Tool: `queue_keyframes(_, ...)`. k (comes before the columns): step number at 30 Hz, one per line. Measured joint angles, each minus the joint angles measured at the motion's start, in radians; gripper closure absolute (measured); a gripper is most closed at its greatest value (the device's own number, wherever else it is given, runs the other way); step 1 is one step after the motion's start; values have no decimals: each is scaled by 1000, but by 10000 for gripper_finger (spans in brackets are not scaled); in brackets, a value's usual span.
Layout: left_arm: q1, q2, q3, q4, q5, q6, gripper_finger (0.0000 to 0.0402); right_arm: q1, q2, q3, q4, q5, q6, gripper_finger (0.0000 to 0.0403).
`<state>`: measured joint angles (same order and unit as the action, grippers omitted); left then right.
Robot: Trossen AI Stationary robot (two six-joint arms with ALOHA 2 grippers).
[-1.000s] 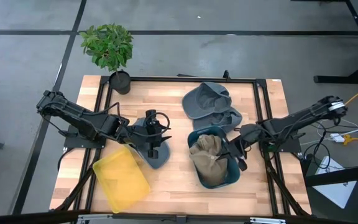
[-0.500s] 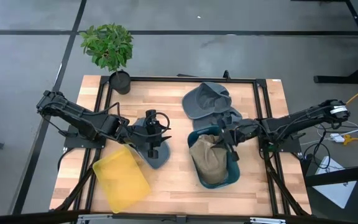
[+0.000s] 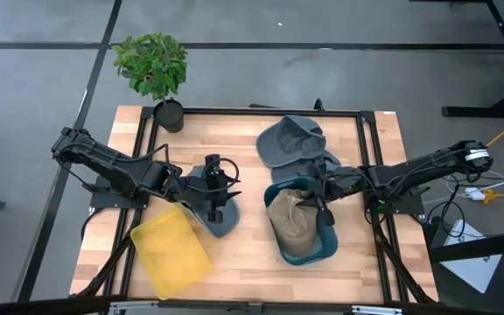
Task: Pick & Place hat
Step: Put the right brown cap into the blue bin
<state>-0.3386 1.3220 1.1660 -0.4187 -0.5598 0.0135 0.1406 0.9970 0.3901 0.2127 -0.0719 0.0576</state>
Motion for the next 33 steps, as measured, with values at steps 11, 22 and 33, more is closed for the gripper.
queue_keyframes(11, 0, 0, 0, -4, 0, 0, 272, 0, 0, 0, -24, 135, 104, 309)
queue_keyframes(22, 0, 0, 0, -5, 0, 0, 270, 0, 0, 105, -191, 190, 88, 199)
queue_keyframes(33, 0, 0, 0, -8, 3, 0, 274, 1, 0, 288, -416, 219, 123, 195)
